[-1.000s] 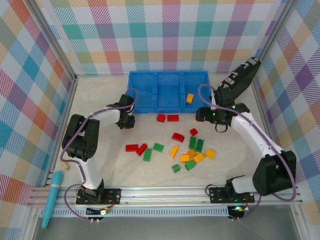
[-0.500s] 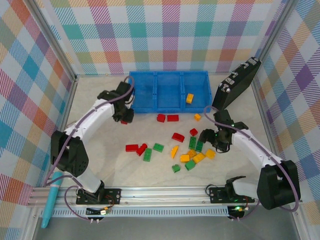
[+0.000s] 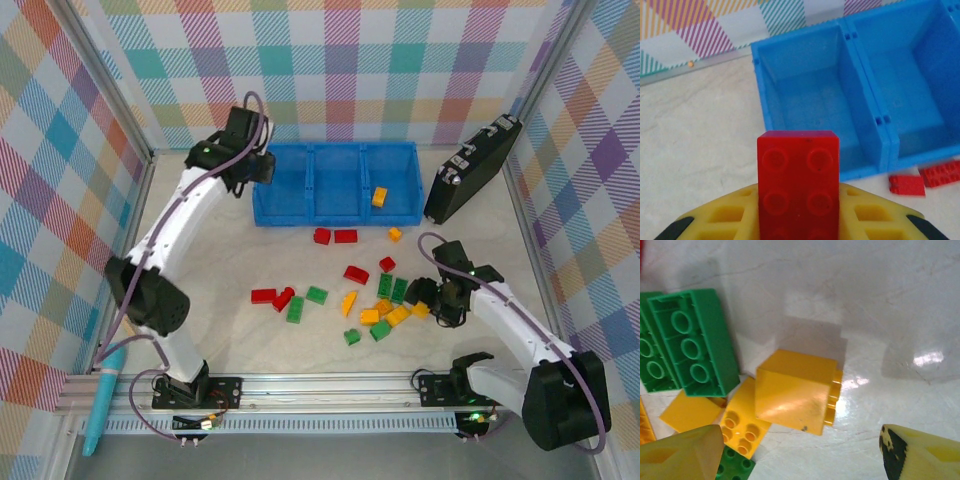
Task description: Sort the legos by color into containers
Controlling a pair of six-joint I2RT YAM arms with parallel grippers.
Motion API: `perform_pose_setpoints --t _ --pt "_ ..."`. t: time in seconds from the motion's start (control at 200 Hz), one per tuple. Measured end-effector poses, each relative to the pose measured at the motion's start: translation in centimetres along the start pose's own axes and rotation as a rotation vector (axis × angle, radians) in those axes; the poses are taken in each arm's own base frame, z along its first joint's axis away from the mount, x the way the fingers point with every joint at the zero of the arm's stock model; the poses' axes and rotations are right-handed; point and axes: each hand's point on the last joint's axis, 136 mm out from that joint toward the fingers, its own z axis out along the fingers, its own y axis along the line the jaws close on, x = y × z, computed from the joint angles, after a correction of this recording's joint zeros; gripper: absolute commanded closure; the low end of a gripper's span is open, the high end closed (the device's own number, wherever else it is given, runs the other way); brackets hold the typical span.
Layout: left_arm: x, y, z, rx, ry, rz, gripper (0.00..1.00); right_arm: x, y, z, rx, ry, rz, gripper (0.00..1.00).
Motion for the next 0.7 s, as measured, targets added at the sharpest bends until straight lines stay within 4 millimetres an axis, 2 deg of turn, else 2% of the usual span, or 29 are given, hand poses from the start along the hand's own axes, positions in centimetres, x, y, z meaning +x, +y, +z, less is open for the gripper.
perform_pose_setpoints --t 0.065,0.215,0.355,0.515,0.7 --pt "0.4 -0.6 2.9 -0.001 0.025 0.005 0.75 0.3 -0.3 0.0 -0.004 -0.005 0.019 0.19" --pt "2.9 -1.7 9.6 -0.011 0.119 0.024 0.76 0.4 -0.4 -0.2 -0.021 -0.027 0.043 0.19" --pt "3.9 -1.9 14.1 -0.025 0.155 0.027 0.76 0.3 -0.4 0.1 -0.014 -0.018 0.045 0.2" --pt "4.2 -1.4 17.3 -0.038 0.165 0.019 0.76 0.1 -0.3 0.8 -0.005 -0.008 0.042 0.21" --pt "4.8 -0.6 19.1 -0.05 0.179 0.009 0.73 0.0 -0.3 1.5 0.011 0.007 0.03 0.22"
